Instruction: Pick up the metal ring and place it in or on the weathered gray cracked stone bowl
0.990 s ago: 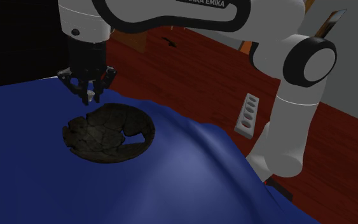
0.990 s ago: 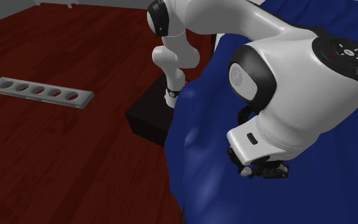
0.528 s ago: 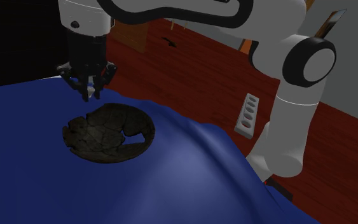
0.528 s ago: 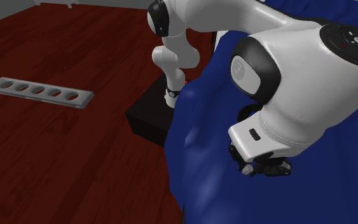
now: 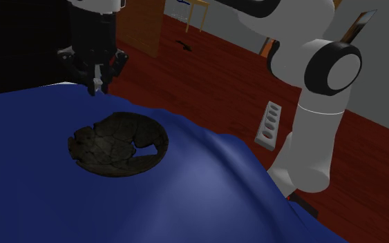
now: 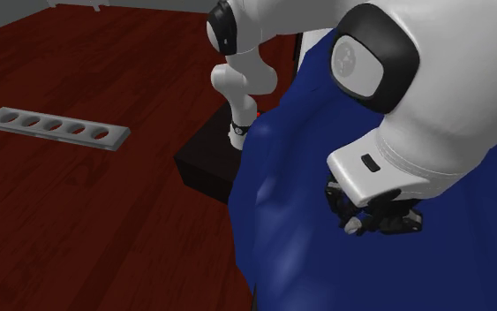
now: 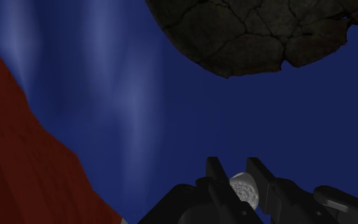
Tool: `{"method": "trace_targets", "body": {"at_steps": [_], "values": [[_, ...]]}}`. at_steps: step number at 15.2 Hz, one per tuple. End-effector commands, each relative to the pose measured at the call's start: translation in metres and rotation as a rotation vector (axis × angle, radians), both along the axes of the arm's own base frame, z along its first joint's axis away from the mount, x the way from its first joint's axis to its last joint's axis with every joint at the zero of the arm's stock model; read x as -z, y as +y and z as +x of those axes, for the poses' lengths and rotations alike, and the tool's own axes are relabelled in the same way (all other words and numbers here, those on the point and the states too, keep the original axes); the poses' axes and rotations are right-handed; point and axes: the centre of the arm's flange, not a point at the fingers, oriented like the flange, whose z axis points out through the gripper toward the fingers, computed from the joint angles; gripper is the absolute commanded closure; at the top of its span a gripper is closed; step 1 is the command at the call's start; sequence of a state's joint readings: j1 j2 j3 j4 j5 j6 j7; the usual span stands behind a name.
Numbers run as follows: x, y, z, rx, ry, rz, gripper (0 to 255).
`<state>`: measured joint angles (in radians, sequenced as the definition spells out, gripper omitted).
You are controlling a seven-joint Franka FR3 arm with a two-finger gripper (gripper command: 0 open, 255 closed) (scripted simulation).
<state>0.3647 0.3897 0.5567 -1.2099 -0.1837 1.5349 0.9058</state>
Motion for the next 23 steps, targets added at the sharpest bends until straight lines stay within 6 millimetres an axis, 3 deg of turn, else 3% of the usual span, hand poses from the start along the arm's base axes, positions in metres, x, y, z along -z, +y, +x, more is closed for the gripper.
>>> {"method": "trace_targets", "body": {"at_steps": [1,11,23], "values": [[-0.01,0.0,0.001,0.0,0.0,-0.001,255],[-0.061,0.0,0.001,0.0,0.0,-0.001,255],[-0.059,0.02,-0.159,0.0,0.0,-0.001,255]]}}
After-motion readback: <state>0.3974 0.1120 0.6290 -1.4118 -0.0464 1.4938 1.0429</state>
